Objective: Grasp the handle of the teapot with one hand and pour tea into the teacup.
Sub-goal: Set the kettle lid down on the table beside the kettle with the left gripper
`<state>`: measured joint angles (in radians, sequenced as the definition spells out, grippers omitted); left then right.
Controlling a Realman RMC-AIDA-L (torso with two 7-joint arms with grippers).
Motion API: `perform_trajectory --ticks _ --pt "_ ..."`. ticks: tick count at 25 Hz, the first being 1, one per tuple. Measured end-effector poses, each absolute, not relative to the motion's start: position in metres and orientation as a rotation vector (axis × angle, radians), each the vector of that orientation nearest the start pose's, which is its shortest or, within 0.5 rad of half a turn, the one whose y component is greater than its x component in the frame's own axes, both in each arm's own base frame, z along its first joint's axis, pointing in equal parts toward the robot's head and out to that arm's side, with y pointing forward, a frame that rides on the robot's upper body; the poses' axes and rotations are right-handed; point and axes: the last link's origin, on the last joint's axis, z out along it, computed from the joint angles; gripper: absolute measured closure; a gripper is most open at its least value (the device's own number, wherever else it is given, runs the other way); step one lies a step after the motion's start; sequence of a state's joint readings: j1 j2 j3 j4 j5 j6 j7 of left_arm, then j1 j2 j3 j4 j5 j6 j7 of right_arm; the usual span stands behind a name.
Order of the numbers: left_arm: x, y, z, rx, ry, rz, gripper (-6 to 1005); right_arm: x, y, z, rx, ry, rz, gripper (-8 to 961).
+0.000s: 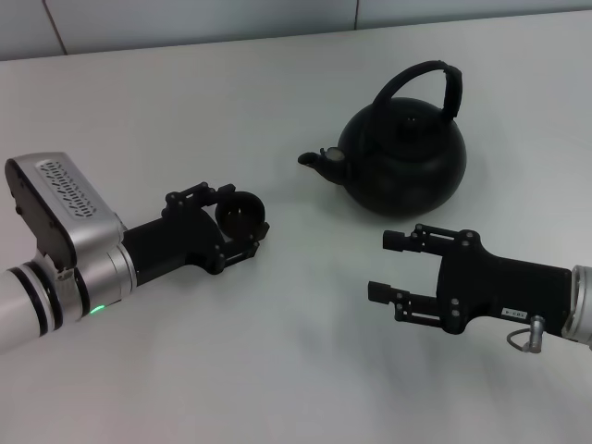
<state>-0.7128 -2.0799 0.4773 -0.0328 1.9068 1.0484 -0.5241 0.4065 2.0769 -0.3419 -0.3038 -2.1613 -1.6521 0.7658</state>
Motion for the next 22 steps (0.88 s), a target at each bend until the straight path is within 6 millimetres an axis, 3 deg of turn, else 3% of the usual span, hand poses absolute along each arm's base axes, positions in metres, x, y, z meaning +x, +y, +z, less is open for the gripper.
perform_trajectory --ticks 22 --pt "-0.2633 0.3373 -0.1101 -2.560 -0.305 -0.499 275 0.3097 0.2494 -0.0357 -2.603 0.404 0.877 266"
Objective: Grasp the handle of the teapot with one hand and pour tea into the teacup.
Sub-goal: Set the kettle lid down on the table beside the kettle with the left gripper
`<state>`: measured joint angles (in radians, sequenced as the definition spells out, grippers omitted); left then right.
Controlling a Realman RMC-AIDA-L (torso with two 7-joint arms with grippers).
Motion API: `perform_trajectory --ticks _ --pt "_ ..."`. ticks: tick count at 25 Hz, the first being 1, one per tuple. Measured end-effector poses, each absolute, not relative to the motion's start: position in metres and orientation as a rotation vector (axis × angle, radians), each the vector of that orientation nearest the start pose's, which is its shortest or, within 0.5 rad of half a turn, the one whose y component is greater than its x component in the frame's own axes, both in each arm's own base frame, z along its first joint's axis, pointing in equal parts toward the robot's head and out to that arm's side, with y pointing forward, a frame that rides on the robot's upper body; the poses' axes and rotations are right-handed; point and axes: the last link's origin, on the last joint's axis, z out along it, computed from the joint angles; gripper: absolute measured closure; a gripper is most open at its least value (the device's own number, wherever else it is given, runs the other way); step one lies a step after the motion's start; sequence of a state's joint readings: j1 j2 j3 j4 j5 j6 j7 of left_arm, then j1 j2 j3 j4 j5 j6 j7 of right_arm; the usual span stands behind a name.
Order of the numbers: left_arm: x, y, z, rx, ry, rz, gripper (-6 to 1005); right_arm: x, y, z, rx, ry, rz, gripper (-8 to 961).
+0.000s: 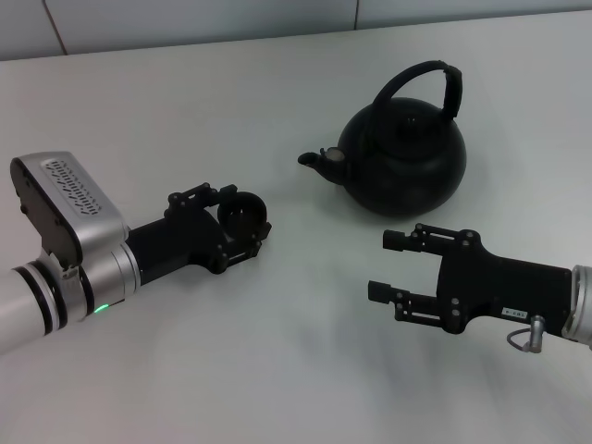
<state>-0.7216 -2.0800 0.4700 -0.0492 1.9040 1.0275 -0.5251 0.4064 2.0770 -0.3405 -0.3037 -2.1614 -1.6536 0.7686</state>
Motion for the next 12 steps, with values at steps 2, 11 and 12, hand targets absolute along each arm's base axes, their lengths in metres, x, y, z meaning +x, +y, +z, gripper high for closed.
perform_trajectory --ticks 2,11,12 --pt "-0.2630 0.3374 -0.1103 -2.560 -0.305 -0.500 274 0.3096 0.2494 -0.0356 -2.603 0.403 0.878 266" --pt "-0.2639 0.3393 -0.1114 -2.561 -0.306 -0.474 271 0.3093 0.2496 -0.0357 -2.604 0.402 0.879 267" --pt "-0.2639 0.3396 -0.1115 -2.560 -0.308 -0.472 271 0.3093 0.2497 -0.0356 -2.604 0.402 0.879 266"
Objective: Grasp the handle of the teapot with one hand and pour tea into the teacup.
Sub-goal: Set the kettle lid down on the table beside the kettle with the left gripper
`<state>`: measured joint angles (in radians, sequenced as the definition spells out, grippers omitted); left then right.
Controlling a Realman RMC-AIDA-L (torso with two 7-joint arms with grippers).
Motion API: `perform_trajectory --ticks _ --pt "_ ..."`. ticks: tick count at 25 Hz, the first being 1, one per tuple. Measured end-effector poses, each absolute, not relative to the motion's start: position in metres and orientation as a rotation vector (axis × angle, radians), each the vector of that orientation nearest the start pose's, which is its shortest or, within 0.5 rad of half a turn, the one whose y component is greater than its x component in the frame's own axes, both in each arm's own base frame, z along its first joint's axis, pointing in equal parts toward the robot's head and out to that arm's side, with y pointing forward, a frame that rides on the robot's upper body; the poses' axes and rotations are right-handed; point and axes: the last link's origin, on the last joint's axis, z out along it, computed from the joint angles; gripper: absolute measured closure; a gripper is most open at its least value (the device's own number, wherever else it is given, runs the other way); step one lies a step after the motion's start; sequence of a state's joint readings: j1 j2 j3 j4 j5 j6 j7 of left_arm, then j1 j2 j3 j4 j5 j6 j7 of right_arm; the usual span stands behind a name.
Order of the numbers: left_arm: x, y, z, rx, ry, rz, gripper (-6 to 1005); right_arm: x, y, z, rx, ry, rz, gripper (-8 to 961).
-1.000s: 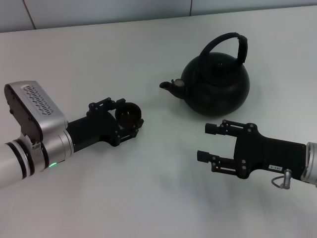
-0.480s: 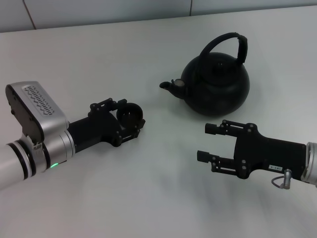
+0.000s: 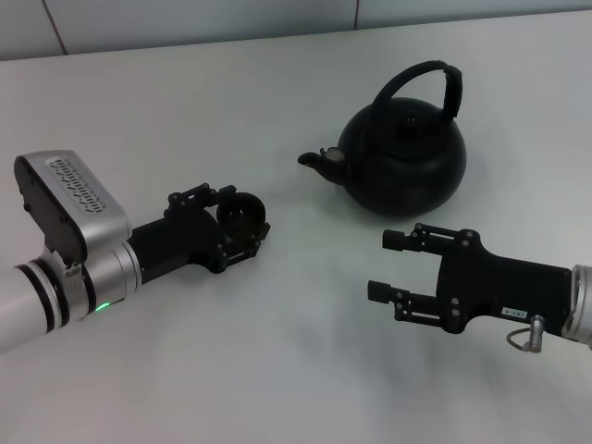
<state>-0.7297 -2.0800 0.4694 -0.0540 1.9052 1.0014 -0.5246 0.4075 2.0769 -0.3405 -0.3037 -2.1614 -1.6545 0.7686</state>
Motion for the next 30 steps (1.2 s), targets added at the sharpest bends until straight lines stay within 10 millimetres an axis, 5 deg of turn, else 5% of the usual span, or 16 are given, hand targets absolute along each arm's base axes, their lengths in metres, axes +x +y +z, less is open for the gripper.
perform_trajectory --ticks 7,12,30 --pt "-0.263 0.340 -0.112 -2.555 -0.319 -0.475 268 0.309 0.251 -0.036 -2.602 0.400 0.878 267" --pt "-0.262 0.340 -0.113 -2.555 -0.319 -0.477 148 0.309 0.251 -0.036 -2.602 0.402 0.877 267" --pt "-0.264 0.330 -0.098 -2.537 -0.304 -0.617 149 0.311 0.250 -0.036 -2.600 0.407 0.870 268"
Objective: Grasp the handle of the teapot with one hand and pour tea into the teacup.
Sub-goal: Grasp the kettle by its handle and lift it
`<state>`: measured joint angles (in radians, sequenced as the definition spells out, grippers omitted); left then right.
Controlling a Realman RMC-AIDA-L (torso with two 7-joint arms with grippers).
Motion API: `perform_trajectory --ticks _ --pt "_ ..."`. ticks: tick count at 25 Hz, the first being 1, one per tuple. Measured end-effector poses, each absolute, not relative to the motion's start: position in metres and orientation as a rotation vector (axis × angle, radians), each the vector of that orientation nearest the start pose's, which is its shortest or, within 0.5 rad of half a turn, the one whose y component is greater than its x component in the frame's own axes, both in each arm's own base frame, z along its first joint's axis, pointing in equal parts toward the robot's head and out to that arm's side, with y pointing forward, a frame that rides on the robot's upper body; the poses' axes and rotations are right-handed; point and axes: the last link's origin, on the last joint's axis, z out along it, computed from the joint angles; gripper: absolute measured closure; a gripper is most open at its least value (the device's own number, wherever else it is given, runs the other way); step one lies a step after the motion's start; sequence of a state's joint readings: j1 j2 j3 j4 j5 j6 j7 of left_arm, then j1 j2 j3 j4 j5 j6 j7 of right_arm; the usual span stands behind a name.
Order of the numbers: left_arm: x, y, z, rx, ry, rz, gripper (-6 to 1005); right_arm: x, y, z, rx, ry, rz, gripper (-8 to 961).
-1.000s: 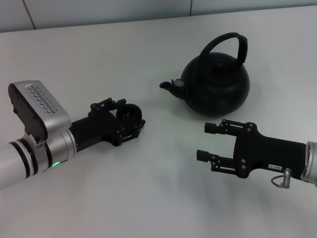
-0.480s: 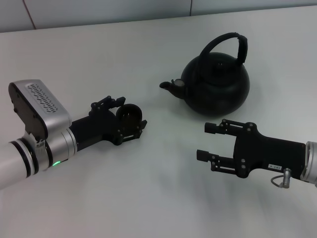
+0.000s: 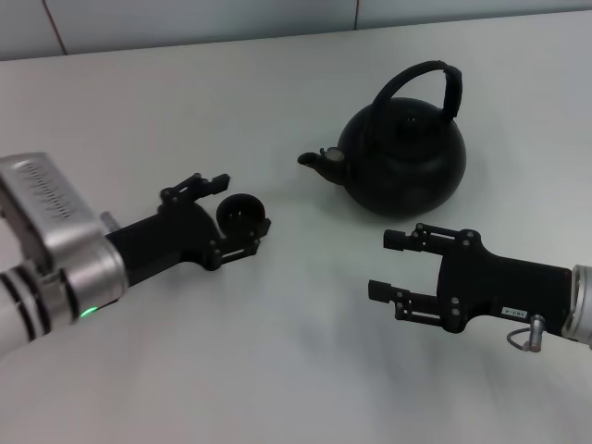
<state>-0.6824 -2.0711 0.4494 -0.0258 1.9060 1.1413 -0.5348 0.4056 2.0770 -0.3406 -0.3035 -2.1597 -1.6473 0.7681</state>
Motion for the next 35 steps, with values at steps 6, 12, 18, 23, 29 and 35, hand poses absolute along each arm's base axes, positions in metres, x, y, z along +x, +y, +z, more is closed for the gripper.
perform_trajectory --ticks 6,12,18,23,29,35 --pt "-0.281 0.308 -0.069 -2.489 -0.291 -0.757 150 0.310 0.251 -0.036 -2.599 0.403 0.870 267" --pt "-0.308 0.272 -0.027 -2.437 -0.267 -0.848 150 0.309 0.253 -0.035 -2.593 0.399 0.875 267" --pt "-0.321 0.246 -0.005 -2.426 -0.236 -0.881 150 0.308 0.254 -0.035 -2.585 0.392 0.881 267" --pt "-0.325 0.244 0.000 -2.435 -0.258 -0.879 151 0.307 0.254 -0.035 -2.585 0.392 0.883 266" --pt "-0.326 0.242 0.001 -2.438 -0.259 -0.879 151 0.307 0.254 -0.036 -2.584 0.394 0.886 266" --pt "-0.335 0.238 -0.003 -2.500 -0.270 -0.779 152 0.307 0.253 -0.037 -2.584 0.398 0.888 266"
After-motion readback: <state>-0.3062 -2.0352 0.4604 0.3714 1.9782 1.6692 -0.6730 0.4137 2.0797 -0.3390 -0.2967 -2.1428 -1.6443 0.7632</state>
